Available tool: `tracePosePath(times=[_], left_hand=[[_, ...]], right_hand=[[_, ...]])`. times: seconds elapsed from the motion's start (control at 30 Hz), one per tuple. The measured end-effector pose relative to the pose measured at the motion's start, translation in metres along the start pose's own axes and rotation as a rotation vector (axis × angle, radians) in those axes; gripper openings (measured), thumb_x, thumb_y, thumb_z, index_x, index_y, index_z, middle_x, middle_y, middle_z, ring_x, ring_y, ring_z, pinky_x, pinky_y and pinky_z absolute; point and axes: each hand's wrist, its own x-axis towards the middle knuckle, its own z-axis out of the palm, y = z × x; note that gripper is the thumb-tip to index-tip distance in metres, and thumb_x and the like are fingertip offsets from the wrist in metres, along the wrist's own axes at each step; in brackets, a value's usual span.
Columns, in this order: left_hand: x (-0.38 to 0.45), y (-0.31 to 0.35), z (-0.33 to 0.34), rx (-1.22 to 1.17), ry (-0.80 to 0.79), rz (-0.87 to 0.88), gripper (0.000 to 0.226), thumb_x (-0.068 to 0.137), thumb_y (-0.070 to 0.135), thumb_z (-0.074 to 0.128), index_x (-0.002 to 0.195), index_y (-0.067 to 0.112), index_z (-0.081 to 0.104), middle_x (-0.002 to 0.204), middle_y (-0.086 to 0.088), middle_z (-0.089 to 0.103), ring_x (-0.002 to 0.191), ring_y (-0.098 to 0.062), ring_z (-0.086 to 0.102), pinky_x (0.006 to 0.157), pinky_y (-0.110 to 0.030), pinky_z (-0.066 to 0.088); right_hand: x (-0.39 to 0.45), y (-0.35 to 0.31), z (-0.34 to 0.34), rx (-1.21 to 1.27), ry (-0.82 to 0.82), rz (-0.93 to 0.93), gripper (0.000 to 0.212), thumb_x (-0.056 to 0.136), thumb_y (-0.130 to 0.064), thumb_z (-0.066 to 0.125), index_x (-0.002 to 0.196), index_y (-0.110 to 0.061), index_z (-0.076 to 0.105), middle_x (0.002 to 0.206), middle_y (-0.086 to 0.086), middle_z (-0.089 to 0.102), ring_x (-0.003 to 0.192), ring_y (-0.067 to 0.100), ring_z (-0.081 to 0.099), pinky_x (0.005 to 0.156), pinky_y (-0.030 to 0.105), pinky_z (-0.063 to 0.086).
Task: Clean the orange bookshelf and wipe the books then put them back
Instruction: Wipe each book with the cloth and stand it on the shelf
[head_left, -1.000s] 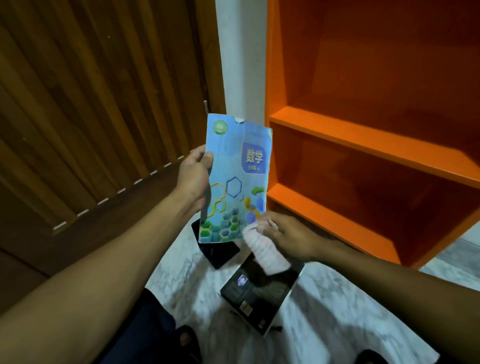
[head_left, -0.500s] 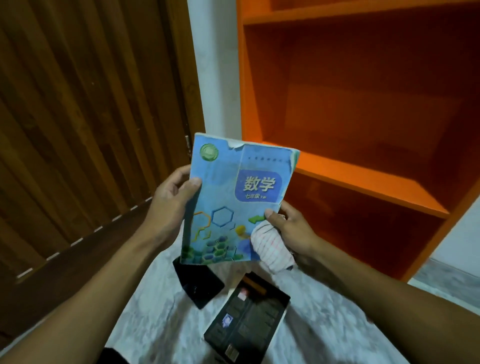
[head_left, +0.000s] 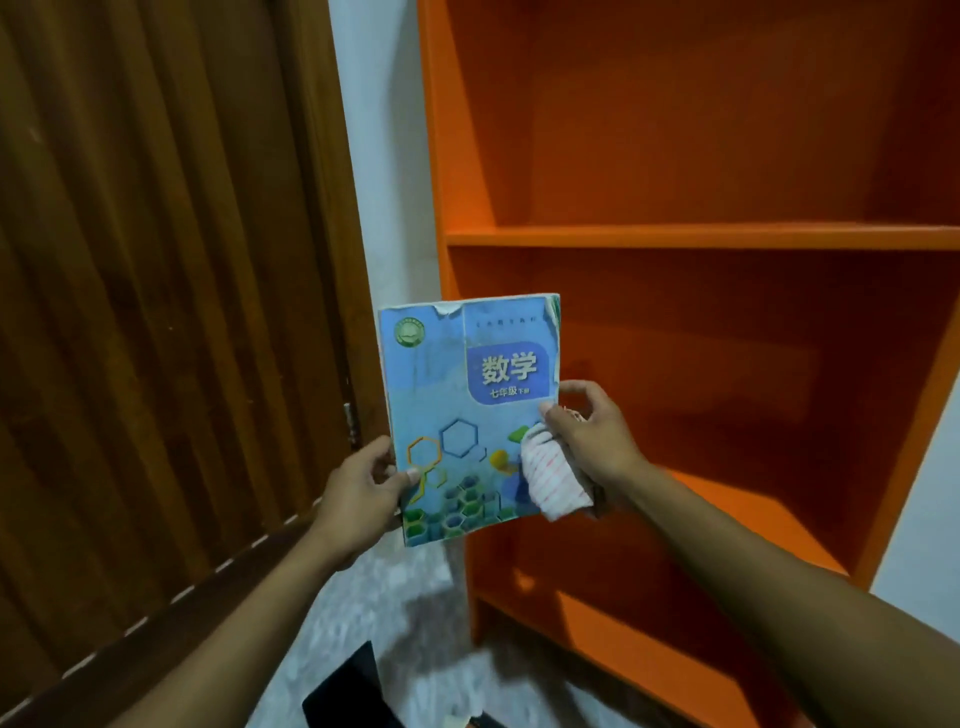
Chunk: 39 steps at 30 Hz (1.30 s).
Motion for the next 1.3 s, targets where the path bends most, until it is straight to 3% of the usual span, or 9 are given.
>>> tracePosePath(times=[0.07, 0.23, 0.4, 0.6, 0.77, 0.93, 1.1, 1.17, 1.3], left_hand=[[0.017, 0.002, 0.015, 0.118, 0.034, 0.05, 0.015, 0.094, 0.01, 0.064, 0.092, 0.024, 0.067, 0.089, -0.009, 0.072, 0.084, -0.024, 0.074, 0.067, -0.055, 0.061], [0.056, 0.015, 0.046, 0.326, 0.108, 0.127, 0.021, 0.092, 0.015, 0.065, 0.075, 0.021, 0.055, 0.078, -0.005, 0.069, 0.069, -0.021, 0.066, 0.056, -0.035, 0.051], [0.091, 0.04, 0.069, 0.368, 0.127, 0.22, 0.016, 0.094, 0.017, 0.063, 0.08, 0.021, 0.056, 0.078, -0.003, 0.066, 0.066, -0.01, 0.059, 0.052, -0.018, 0.041], [0.12, 0.035, 0.099, 0.349, 0.135, 0.15, 0.01, 0.098, 0.019, 0.058, 0.089, 0.016, 0.055, 0.084, -0.002, 0.066, 0.071, -0.015, 0.064, 0.052, -0.03, 0.05], [0.144, 0.017, 0.136, 0.222, 0.283, 0.017, 0.025, 0.097, 0.006, 0.055, 0.077, 0.015, 0.045, 0.07, 0.0, 0.056, 0.06, -0.011, 0.052, 0.047, -0.026, 0.038], [0.176, 0.004, 0.158, 0.119, 0.407, -0.061, 0.034, 0.094, 0.005, 0.057, 0.068, 0.017, 0.038, 0.071, -0.011, 0.052, 0.069, -0.021, 0.05, 0.054, -0.026, 0.032], [0.184, 0.001, 0.177, 0.077, 0.521, -0.065, 0.013, 0.094, 0.002, 0.054, 0.087, 0.012, 0.06, 0.068, -0.002, 0.054, 0.072, -0.026, 0.056, 0.058, -0.028, 0.039], [0.186, 0.002, 0.182, 0.073, 0.544, -0.068, 0.017, 0.095, 0.002, 0.053, 0.097, 0.011, 0.067, 0.08, -0.006, 0.061, 0.084, -0.031, 0.062, 0.068, -0.032, 0.047], [0.188, 0.004, 0.182, 0.117, 0.522, -0.111, 0.025, 0.098, 0.007, 0.053, 0.12, 0.007, 0.066, 0.113, -0.014, 0.069, 0.104, -0.033, 0.064, 0.077, -0.03, 0.047]], right_hand=[[0.014, 0.002, -0.009, -0.008, 0.087, 0.032, 0.032, 0.092, -0.034, 0.068, 0.118, -0.027, 0.051, 0.101, 0.02, 0.067, 0.087, 0.033, 0.069, 0.075, 0.052, 0.058], [0.038, 0.0, -0.034, -0.117, 0.177, 0.025, 0.03, 0.088, -0.04, 0.071, 0.11, -0.026, 0.055, 0.106, 0.007, 0.064, 0.092, 0.029, 0.066, 0.082, 0.052, 0.057], [0.054, -0.003, -0.05, -0.115, 0.193, -0.025, 0.024, 0.09, -0.035, 0.07, 0.106, -0.02, 0.06, 0.104, 0.007, 0.065, 0.09, 0.027, 0.065, 0.075, 0.044, 0.054], [0.057, -0.007, -0.052, -0.071, 0.132, -0.005, 0.021, 0.095, -0.031, 0.065, 0.1, -0.01, 0.064, 0.096, 0.005, 0.066, 0.086, 0.025, 0.066, 0.076, 0.044, 0.055], [0.058, -0.003, -0.05, -0.067, 0.123, 0.006, 0.025, 0.094, -0.026, 0.066, 0.089, -0.002, 0.066, 0.083, 0.011, 0.069, 0.073, 0.024, 0.065, 0.068, 0.041, 0.052], [0.056, 0.01, -0.048, -0.063, 0.088, 0.039, 0.026, 0.094, -0.03, 0.066, 0.09, -0.005, 0.065, 0.094, 0.01, 0.071, 0.084, 0.024, 0.07, 0.071, 0.042, 0.056], [0.055, 0.018, -0.05, -0.06, 0.078, 0.043, 0.024, 0.093, -0.033, 0.066, 0.087, -0.01, 0.066, 0.097, 0.001, 0.071, 0.09, 0.022, 0.07, 0.078, 0.048, 0.058], [0.055, 0.02, -0.051, -0.061, 0.083, 0.046, 0.025, 0.093, -0.033, 0.066, 0.089, -0.009, 0.066, 0.096, 0.003, 0.071, 0.087, 0.026, 0.07, 0.077, 0.049, 0.059], [0.046, 0.021, -0.054, -0.055, 0.092, 0.075, 0.027, 0.092, -0.034, 0.067, 0.093, -0.006, 0.067, 0.091, 0.013, 0.071, 0.081, 0.031, 0.07, 0.074, 0.051, 0.057]])
